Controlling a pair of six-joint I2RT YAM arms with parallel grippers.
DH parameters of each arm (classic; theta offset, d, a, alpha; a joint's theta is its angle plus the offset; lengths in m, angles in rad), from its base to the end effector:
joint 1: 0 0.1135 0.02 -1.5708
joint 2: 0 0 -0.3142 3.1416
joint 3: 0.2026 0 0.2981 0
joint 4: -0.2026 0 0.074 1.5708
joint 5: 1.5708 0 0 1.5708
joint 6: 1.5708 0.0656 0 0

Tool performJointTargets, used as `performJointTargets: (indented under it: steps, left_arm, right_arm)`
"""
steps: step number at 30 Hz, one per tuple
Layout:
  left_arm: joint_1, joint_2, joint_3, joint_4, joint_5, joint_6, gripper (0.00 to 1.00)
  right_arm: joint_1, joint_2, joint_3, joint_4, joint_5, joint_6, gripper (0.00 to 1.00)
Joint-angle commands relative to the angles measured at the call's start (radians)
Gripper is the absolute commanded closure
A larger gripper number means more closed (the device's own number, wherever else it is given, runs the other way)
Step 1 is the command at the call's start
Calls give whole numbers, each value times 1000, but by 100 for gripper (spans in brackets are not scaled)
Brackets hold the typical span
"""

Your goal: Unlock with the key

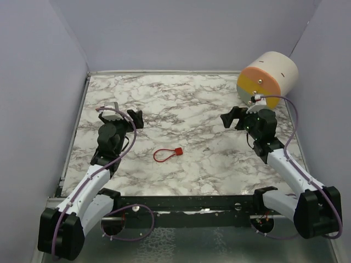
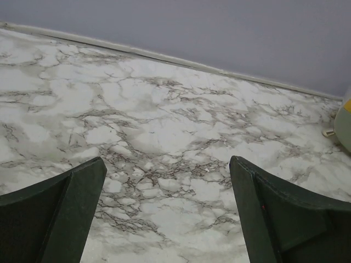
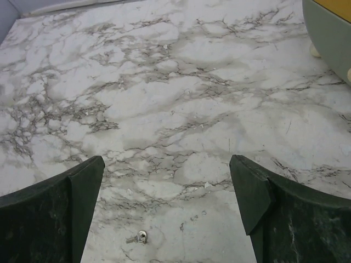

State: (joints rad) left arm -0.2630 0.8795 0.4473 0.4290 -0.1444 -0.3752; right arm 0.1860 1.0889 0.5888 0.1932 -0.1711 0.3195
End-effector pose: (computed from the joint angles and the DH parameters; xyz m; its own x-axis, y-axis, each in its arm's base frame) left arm 0.2428 -0.0556 0.2873 -0.0462 -0.3631 -0.9306 0.1090 0.9242 -0.3660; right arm 0.2845 0.0649 0.2627 -0.3892 0.2417 -0.8889 -0.2312 0.9084 0.3483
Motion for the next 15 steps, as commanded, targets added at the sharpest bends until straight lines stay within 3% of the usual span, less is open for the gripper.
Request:
performJointTargets:
  steps: [1, 6, 15]
  left_arm:
    - [2, -44, -10, 2, 12, -32, 1]
    - [3, -126, -54, -12, -54, -117, 1]
    - [3, -212, -53, -83, -75, -112, 1]
  right_arm:
    - [4, -58, 21, -55, -19, 19, 0]
    - [4, -75, 22, -84, -18, 17, 0]
    - [4, -71, 25, -156, -24, 5, 0]
